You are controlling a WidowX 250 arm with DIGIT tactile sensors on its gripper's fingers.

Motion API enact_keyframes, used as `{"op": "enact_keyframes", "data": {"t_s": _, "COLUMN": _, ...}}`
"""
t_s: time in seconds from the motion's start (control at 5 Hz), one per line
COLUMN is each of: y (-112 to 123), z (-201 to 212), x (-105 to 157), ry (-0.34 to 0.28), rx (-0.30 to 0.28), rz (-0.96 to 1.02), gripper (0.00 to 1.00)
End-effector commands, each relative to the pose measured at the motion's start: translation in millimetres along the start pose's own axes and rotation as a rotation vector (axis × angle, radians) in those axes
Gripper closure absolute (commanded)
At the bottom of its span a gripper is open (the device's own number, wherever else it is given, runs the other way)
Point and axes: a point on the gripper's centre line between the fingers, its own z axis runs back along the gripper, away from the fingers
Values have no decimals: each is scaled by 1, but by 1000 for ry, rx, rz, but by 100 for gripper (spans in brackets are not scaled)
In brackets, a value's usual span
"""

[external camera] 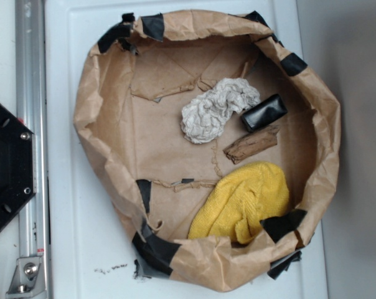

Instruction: Grab the yellow cloth.

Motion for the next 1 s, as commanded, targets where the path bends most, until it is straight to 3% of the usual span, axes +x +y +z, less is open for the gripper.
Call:
{"op": "enact_keyframes", "data": {"t_s": 0.0, "y": 0, "z": 0, "x": 0, "ry": 0, "rx": 0, "rz": 0, "gripper": 0}}
{"op": "enact_keyframes", "data": {"t_s": 0.2, "y": 33, "z": -42, "x": 47, "ry": -82, "rx": -64, "rz": -38, "gripper": 0}}
{"op": "enact_keyframes", "data": {"t_s": 0.4, "y": 38, "z": -56, "x": 97, "ry": -189, "rx": -72, "rz": 10, "gripper": 0}}
{"op": "enact_keyframes", "data": {"t_s": 0.6, "y": 33, "z": -84, "x": 126, "ry": -214, "rx": -108, "rz": 31, "gripper": 0}}
{"op": "enact_keyframes", "data": {"t_s": 0.8, "y": 6, "z": -109, "x": 150, "ry": -224, "rx": -77, "rz": -71, "gripper": 0}}
